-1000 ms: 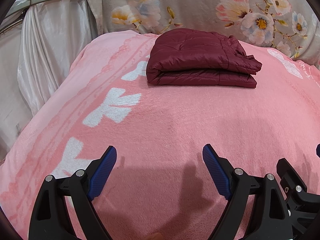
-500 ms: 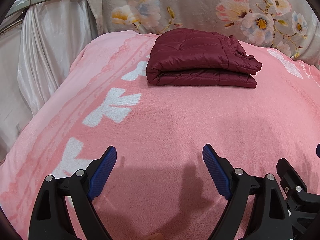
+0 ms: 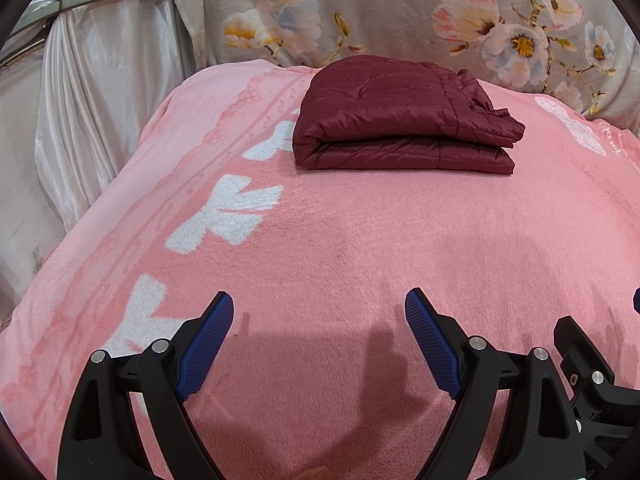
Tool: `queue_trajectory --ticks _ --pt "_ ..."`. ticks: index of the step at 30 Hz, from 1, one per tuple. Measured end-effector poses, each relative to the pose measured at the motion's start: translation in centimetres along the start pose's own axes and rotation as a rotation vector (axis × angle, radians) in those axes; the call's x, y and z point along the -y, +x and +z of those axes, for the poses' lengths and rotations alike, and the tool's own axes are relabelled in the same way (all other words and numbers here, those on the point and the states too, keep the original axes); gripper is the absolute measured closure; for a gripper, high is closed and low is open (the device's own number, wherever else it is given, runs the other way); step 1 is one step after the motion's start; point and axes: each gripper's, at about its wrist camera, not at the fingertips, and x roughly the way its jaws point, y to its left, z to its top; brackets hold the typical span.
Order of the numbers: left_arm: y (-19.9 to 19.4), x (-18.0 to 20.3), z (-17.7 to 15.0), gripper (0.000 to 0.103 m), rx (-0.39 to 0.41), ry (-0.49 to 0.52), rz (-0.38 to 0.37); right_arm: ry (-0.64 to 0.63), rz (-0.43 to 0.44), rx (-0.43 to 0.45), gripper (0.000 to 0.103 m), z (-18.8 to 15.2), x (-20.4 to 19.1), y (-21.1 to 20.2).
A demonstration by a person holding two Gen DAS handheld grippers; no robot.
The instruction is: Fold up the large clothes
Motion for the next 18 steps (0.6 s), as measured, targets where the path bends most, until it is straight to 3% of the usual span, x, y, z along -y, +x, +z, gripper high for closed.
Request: queue_trajectory --ticks 18 --pt "-0.06 0.08 0.01 0.021 0.0 0.0 0.001 -0.001 0.0 0.0 0.005 0.04 0.03 0.01"
